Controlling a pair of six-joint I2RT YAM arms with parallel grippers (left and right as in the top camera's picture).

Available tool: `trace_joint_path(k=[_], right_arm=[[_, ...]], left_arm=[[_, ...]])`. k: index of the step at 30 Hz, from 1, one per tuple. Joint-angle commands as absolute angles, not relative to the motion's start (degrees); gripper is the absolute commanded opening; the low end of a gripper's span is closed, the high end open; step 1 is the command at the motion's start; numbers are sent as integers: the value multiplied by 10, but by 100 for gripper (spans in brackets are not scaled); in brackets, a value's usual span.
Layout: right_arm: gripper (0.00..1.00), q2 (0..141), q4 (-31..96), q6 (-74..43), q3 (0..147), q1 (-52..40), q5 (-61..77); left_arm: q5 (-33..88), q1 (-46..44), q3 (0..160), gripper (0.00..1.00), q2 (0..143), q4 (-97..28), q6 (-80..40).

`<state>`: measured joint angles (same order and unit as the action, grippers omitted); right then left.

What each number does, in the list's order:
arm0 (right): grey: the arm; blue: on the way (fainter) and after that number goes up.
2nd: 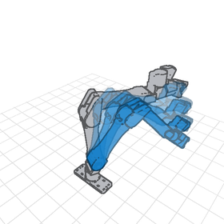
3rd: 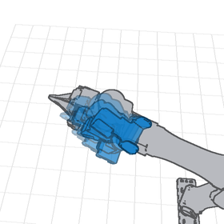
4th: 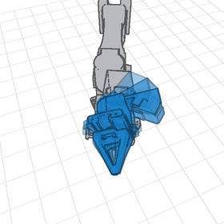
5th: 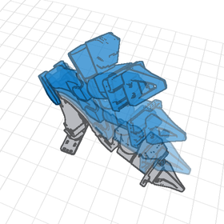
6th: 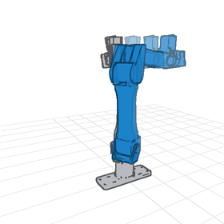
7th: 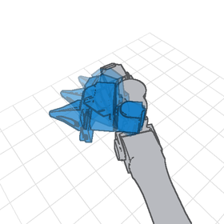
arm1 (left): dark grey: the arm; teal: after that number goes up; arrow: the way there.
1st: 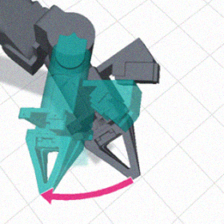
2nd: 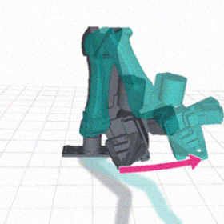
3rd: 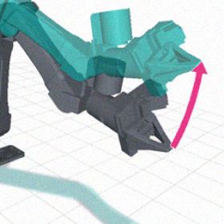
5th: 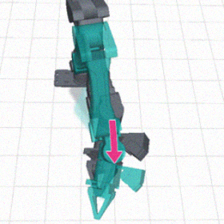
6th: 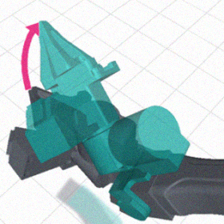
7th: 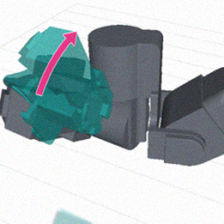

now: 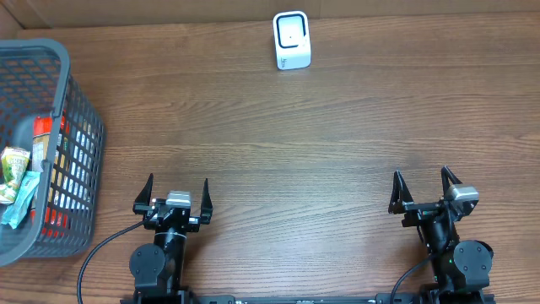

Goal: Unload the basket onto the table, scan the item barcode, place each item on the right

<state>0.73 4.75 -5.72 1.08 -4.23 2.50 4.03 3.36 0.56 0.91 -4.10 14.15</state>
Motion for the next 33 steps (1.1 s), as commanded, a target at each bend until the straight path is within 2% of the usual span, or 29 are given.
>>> trace_joint_path(k=[1,9,17,25,33], right_arm=[[100,2,46,-53,5,-45,20],[100,2,47,-59,8,-45,38],[100,21,46,-59,43,-45,47],[100,135,49,-57,153,-45,58],[100,279,99,-57,293,-45,98]], left_arm=[[43,33,3,100,4,-41,150],[60,33,14,100,4,-50,139],[66,33,94,100,4,-142,137],[102,33,201,100,76,-185,119],[136,33,372,100,223,-266,115]])
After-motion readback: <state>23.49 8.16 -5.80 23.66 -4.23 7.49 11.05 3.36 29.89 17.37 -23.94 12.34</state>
